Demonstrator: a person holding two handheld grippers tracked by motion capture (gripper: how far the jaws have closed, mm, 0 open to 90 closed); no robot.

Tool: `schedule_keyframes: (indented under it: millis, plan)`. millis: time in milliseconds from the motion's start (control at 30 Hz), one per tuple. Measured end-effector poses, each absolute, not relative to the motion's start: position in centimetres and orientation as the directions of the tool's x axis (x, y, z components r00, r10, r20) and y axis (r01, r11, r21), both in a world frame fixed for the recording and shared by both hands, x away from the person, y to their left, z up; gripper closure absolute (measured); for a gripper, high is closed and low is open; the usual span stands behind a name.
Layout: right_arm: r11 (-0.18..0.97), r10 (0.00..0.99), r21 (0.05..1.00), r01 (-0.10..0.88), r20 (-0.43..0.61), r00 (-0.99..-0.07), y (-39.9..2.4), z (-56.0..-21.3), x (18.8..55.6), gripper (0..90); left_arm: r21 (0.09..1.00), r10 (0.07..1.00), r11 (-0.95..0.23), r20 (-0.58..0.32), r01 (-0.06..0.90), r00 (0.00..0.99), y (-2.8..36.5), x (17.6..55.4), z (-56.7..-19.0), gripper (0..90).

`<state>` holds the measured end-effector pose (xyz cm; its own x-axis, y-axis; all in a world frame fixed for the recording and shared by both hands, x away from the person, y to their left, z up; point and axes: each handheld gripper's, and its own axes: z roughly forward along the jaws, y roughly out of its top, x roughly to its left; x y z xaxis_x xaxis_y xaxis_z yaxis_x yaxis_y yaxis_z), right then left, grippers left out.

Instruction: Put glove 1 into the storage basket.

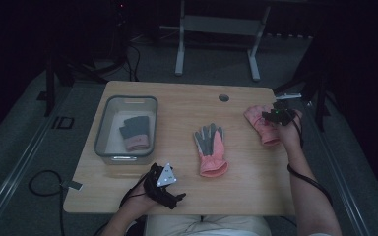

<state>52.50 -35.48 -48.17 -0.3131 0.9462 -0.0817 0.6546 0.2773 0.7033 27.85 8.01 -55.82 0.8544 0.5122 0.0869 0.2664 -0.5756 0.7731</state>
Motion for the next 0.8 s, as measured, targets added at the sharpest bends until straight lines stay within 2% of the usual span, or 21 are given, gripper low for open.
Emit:
schedule_keyframes:
  millis: [233, 433, 600, 800]
  plan:
    - [0.323, 0.936, 0.643, 0.695, -0.106, -0.337, -35.7, -50.7, 53.2, 49.0, 0.776, 0.512, -0.57, 0.081, 0.268, 0.855, 8.0, 27.8, -55.9, 0.0]
    - [0.348, 0.927, 0.638, 0.687, -0.124, -0.354, -35.6, -52.1, 53.2, 58.1, 0.777, 0.514, -0.569, 0.08, 0.27, 0.854, 8.1, 27.8, -55.9, 0.0]
    - [0.34, 0.934, 0.629, 0.7, -0.135, -0.332, -35.3, -52.0, 53.0, 80.2, 0.777, 0.513, -0.57, 0.082, 0.268, 0.854, 8.1, 27.7, -55.9, 0.0]
    - [0.269, 0.957, 0.659, 0.703, -0.097, -0.275, -35.1, -50.5, 52.1, 84.3, 0.777, 0.512, -0.57, 0.081, 0.268, 0.855, 8.2, 27.8, -55.9, 0.0]
